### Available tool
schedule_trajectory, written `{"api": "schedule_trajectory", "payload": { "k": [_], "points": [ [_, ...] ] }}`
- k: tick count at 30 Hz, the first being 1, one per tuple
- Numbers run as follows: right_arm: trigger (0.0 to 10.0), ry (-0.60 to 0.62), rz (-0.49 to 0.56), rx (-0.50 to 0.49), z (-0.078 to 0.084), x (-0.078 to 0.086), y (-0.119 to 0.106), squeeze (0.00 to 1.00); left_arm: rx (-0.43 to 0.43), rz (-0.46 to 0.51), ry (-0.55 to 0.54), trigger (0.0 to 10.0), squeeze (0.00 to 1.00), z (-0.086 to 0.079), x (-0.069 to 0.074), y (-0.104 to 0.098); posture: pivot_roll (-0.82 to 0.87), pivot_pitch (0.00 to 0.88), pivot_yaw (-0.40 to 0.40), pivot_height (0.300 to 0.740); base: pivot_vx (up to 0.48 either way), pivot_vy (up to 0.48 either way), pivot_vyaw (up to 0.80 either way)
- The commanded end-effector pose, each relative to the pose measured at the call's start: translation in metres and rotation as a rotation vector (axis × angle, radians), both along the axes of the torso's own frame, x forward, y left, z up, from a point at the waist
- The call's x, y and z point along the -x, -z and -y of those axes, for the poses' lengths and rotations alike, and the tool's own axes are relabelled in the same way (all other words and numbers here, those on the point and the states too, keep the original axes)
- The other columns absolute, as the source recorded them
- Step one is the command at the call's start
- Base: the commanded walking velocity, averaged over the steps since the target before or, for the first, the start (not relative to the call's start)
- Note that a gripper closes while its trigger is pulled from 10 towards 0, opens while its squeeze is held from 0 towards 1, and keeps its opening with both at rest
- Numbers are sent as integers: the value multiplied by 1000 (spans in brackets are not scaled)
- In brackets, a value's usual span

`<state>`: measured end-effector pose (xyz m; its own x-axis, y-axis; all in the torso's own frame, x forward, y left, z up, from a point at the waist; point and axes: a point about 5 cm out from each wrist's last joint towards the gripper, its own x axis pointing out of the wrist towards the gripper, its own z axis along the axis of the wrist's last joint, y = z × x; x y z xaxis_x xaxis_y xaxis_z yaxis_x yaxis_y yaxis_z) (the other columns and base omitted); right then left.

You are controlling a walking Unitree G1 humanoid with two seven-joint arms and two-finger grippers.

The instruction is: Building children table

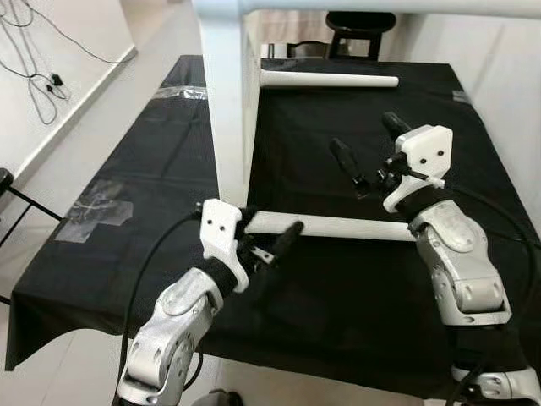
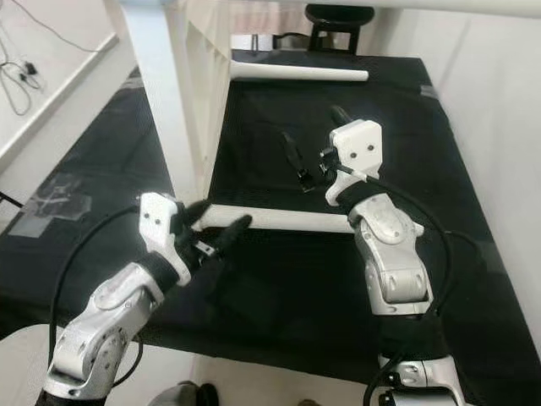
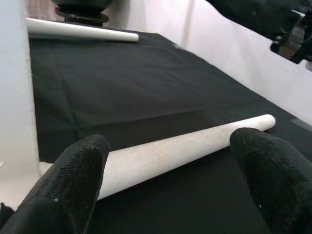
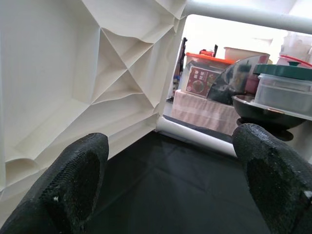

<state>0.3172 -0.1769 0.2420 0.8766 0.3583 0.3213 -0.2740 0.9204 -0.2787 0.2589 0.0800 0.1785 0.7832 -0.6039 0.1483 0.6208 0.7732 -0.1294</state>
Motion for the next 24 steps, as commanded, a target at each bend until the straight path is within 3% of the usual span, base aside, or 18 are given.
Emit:
{"api": "schedule_trajectory", "payload": {
  "k": [1,5,6,7,8,10,11,13,24],
  "points": [
    [10000,-6,-6,-11,1,1,-1,0,4,1,-4,10000,0,-3,0,-1,31,173,-9,740,0,0,0],
    [10000,-7,-8,-10,0,1,0,0,2,15,-65,10000,0,-11,-8,-3,26,170,-9,740,0,0,0],
    [10000,-3,-5,-12,1,1,-1,0,4,25,-129,2118,0,-18,-17,-3,25,169,-9,740,0,0,0],
    [10000,-3,-5,-12,1,1,-1,0,4,25,-129,2118,0,-18,-17,-3,25,169,-9,740,0,0,0],
    [10000,3,1,-13,3,1,-3,0,12,27,-166,0,0,-23,-26,-3,20,165,-12,740,0,0,0],
    [10000,11,9,-15,5,1,-6,0,18,32,-186,0,0,-26,-33,-3,15,162,-14,740,0,0,0],
    [10000,24,29,-14,8,1,-12,0,49,36,-171,0,0,-26,-45,-5,2,156,-15,740,0,0,0],
    [10000,24,29,-14,8,1,-12,0,49,36,-171,0,0,-26,-45,-5,2,156,-15,740,0,0,0],
    [10000,61,123,25,20,14,-39,0,81,73,-47,0,0,4,-75,-19,-61,165,6,740,0,0,0]
  ]
}}
